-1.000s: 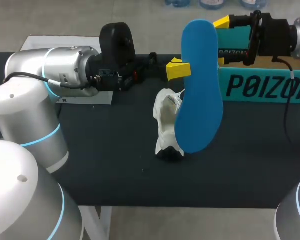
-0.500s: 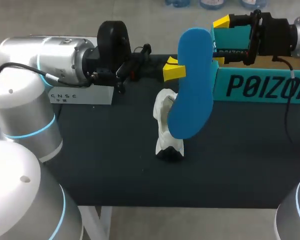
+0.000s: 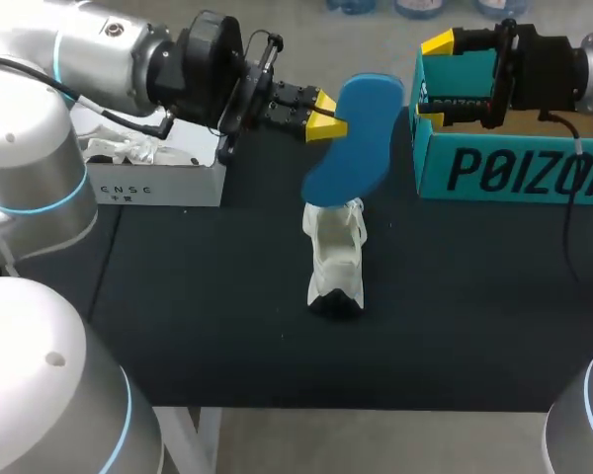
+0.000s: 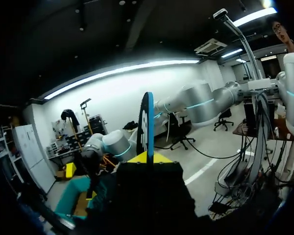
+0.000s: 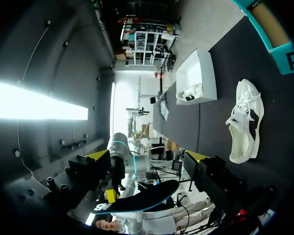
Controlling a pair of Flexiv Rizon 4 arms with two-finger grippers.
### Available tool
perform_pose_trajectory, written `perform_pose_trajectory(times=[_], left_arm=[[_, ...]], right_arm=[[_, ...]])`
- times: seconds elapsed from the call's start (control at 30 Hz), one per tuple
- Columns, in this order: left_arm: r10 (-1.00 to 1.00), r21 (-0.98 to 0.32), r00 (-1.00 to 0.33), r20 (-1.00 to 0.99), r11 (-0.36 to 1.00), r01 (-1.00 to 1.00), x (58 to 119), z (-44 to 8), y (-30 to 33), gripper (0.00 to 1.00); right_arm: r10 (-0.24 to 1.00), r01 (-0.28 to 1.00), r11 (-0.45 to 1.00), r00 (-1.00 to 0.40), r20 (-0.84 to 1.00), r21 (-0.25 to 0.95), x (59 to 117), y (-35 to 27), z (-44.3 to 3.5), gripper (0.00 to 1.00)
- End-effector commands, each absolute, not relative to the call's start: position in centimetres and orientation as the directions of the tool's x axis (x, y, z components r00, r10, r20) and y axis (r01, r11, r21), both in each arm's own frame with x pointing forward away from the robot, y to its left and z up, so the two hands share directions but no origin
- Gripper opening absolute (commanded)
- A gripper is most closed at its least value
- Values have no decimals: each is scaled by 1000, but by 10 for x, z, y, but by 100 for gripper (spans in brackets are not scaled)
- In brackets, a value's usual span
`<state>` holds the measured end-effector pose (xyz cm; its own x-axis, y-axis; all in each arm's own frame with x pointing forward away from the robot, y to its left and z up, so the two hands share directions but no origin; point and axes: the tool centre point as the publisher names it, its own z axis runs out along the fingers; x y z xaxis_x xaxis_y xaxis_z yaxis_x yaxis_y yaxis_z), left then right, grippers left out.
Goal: Take the shoe out of the shoebox, open the shoe tongue, remove and reinsert the insole, then place the shoe into the shoebox
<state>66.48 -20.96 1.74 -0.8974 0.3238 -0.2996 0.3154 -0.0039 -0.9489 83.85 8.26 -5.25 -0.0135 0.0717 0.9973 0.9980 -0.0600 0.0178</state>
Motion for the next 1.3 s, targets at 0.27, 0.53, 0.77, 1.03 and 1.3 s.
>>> perform_pose_trajectory(times=[0.27, 0.53, 0.77, 1.03, 1.3], left_arm=[[397, -697, -637, -660, -8, 717, 693, 8, -201, 0], [402, -511, -443, -801, -76, 856, 718, 1, -196, 0], [435, -349, -261, -862, -136, 927, 732, 4, -194, 0], [435, -349, -261, -862, -136, 927, 732, 4, -194, 0], [478, -156, -52, -877, -180, 971, 734, -3, -195, 0]], right_arm=[[71, 998, -59, -13, 997, 18, 840, 84, -53, 100], [71, 998, -59, -13, 997, 18, 840, 84, -53, 100], [71, 998, -59, -13, 997, 18, 840, 84, -53, 100], [71, 998, -59, -13, 997, 18, 840, 84, -53, 100], [71, 998, -59, -13, 997, 18, 840, 84, -53, 100]])
